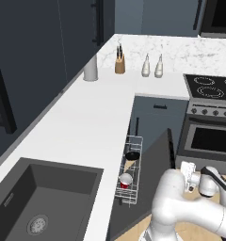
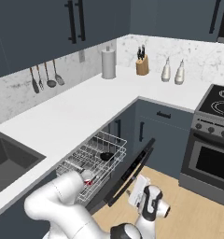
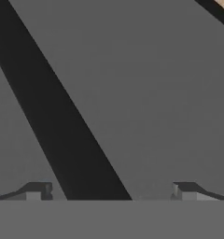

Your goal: Pick up the cup and bowl from the counter, place them in the dishwasher, and close the dishwasher door.

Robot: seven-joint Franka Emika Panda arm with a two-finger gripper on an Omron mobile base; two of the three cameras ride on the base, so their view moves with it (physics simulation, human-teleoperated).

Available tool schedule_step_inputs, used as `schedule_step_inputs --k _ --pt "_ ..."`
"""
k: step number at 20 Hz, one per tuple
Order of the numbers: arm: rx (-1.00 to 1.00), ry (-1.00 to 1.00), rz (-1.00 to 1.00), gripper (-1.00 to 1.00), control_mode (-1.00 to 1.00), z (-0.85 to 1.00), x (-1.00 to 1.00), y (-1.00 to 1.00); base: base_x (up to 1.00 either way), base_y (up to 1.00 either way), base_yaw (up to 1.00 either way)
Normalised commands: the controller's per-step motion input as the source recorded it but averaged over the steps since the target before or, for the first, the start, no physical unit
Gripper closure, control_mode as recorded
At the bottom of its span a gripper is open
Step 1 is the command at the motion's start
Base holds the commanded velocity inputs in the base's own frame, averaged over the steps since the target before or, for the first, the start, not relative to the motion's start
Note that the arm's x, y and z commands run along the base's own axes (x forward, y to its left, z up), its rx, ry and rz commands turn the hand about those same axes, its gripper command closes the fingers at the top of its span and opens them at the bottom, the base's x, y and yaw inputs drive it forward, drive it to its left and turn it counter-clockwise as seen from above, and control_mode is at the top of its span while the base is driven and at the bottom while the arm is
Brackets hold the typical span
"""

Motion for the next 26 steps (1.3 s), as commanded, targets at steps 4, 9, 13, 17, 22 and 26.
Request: schedule_step_inputs --k 4,9,13,17,22,26 --pt "0.11 -0.34 0.00 -1.00 -1.00 0.00 0.00 0.91 0.00 0.00 0.00" --pt "0.10 -0.32 0.00 -1.00 -1.00 0.13 -0.09 1.00 0.00 0.00 0.00" --pt "0.05 -0.31 0.00 -1.00 -1.00 0.40 0.00 1.00 0.00 0.00 0.00" --pt "0.00 -0.09 0.00 -1.00 -1.00 0.09 0.00 0.89 0.00 0.00 0.00" --pt "-0.03 0.00 0.01 -1.00 -1.00 0.00 0.00 0.72 0.00 0.00 0.00" --pt "-0.02 0.00 0.05 -1.00 -1.00 0.00 0.02 0.57 0.00 0.00 0.00"
